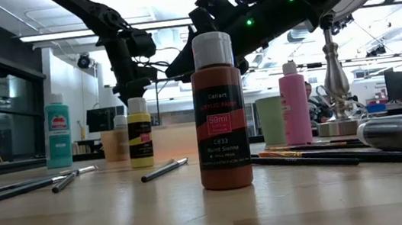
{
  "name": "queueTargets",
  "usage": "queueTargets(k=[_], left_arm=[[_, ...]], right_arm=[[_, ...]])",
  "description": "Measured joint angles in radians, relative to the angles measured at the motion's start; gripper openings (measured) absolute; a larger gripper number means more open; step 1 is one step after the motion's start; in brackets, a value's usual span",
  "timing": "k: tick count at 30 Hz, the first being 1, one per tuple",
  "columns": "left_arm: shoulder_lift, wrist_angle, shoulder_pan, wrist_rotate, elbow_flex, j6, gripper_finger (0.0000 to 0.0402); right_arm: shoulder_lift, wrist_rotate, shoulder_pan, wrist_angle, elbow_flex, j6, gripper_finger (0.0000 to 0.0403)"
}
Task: Pick & Place Paint Supplies
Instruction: Put the small pink paint bottle into the orange bin
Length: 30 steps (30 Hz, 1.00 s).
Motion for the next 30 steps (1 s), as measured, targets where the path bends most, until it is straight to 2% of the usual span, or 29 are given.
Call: queueTargets(k=[30], left_arm=[[0.000,-0.007,-0.003,0.002,0.000,-0.023,0.0140]], right_arm=[[0.000,0.000,0.000,0.000,0.000,0.004,0.0286]])
